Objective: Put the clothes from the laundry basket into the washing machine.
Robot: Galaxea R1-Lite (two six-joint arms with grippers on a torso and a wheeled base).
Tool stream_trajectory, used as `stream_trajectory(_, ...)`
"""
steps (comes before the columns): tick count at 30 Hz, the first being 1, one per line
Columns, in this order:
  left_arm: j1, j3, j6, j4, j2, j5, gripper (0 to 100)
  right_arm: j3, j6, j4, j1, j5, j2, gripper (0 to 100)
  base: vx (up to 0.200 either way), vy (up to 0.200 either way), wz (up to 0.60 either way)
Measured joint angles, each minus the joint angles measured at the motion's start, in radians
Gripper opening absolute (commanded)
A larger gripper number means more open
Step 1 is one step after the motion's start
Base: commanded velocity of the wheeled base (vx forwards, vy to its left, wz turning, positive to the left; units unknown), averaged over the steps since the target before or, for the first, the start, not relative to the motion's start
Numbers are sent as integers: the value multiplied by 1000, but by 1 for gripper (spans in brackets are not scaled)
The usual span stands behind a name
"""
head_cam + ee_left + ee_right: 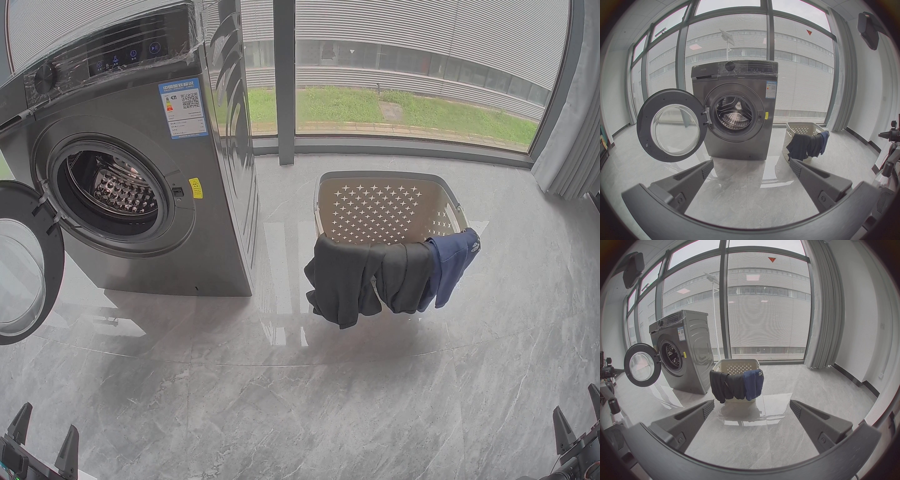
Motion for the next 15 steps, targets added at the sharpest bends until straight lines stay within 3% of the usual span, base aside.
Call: stream_trajectory(15, 0, 0, -1, -1, 0, 0, 100, 0, 0, 1, 1, 0, 0, 100, 0, -200, 0)
